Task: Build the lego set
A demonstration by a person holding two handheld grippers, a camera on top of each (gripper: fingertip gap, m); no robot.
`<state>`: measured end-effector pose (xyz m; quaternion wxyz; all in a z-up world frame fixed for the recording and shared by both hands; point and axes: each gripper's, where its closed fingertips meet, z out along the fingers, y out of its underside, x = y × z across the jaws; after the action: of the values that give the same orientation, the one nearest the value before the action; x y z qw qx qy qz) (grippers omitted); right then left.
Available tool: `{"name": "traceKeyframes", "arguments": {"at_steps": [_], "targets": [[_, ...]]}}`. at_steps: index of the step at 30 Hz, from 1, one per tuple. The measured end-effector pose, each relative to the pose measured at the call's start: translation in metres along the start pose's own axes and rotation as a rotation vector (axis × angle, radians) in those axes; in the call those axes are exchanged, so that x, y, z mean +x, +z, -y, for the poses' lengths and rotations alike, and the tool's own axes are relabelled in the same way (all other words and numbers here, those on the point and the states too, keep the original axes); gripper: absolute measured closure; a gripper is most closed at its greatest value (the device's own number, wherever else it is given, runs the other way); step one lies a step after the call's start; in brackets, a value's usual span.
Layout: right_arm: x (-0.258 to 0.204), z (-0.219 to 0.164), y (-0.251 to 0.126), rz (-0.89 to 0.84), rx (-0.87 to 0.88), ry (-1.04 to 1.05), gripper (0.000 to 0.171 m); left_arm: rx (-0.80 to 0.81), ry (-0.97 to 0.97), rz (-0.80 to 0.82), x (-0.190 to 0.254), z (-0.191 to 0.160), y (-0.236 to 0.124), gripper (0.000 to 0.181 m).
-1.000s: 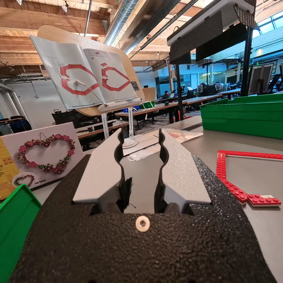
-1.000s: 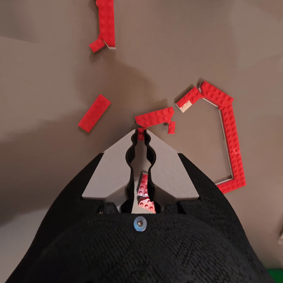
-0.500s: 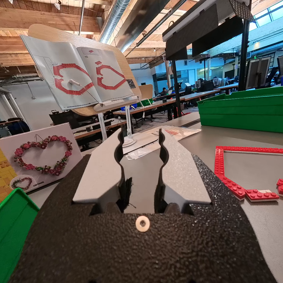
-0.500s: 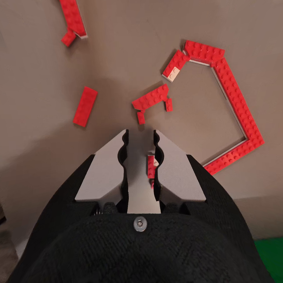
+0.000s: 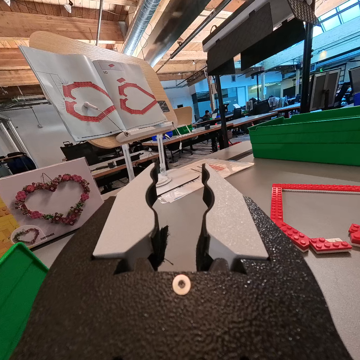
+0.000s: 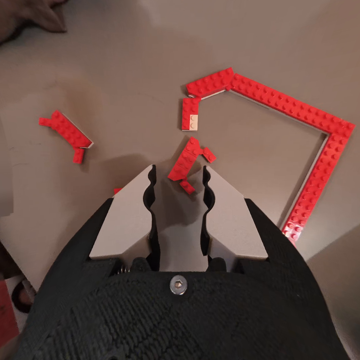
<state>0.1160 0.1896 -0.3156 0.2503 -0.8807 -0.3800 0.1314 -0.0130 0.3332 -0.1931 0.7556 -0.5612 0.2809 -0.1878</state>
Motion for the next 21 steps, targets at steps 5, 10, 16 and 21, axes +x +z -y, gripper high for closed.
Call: {"name": "traceKeyframes", "arguments": {"at_steps": [5, 10, 16, 21], "targets": [[-0.002, -0.001, 0.007, -0.003, -0.014, -0.020, 0.134, 0.001, 0.001, -0.001, 0.000, 0.000, 0.000, 0.138], [0.001, -0.001, 0.006, -0.045, -0.039, -0.217, 0.156, 0.027, 0.040, -0.066, 0.013, 0.006, 0.000, 0.135], [-0.008, 0.003, -0.015, -0.042, -0.005, -0.779, 0.156, 0.019, 0.027, -0.774, 0.122, 0.020, -0.028, 0.126], [-0.033, 0.012, -0.034, 0.023, 0.091, -1.037, 0.157, -0.227, -0.007, -1.179, 0.182, -0.002, -0.068, 0.116]]}}
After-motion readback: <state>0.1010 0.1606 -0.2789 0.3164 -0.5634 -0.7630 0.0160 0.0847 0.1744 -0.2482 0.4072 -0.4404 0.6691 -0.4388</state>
